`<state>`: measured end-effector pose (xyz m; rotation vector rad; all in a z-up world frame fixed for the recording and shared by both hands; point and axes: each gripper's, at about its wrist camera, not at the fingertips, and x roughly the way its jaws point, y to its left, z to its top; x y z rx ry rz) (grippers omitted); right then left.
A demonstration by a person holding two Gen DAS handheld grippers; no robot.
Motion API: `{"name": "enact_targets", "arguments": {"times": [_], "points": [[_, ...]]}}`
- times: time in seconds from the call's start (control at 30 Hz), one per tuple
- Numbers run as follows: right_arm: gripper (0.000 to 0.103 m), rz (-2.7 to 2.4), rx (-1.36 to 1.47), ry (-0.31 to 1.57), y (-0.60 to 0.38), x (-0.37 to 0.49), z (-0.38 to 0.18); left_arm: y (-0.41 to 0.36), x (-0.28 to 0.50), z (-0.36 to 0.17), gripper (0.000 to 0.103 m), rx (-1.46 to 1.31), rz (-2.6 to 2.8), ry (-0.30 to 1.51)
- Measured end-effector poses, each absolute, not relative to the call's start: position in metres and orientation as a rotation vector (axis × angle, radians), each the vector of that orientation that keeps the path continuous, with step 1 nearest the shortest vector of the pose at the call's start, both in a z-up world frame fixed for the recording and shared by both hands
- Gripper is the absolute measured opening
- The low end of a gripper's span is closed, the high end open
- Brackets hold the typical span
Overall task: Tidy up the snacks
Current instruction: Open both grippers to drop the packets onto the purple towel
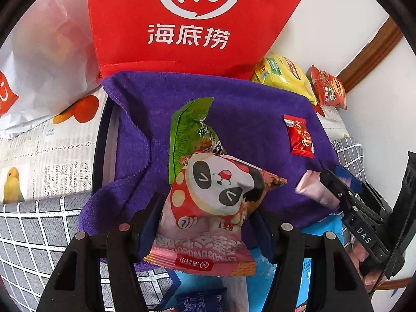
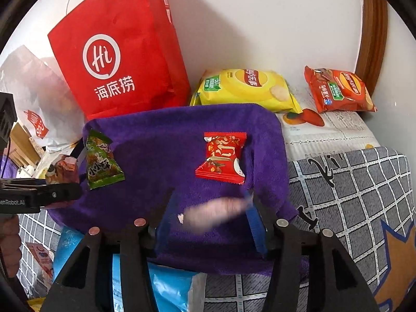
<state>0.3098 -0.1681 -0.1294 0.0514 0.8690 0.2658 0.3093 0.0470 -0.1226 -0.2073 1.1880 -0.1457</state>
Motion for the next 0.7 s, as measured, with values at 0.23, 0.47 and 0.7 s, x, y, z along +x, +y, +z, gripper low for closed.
{"name": "enact_targets", "arguments": {"times": [0.23,0.47,0.7], "points": [[0.059,0.280,0.057,0.842,-0.166,0.306,-0.123,0.048,0.310,-0.125,0.062,-0.219,-0.152,1.187],[0.060,0.267,0.129,0.812,-0.182,0.306,-0.113,0.045,0.308,-0.121,0.062,-0.218,-0.175,1.162],[0.059,0.260,0.131,0.795,-0.181,0.303,-0.109,0.055,0.307,-0.113,0.075,-0.256,-0.151,1.154]]}}
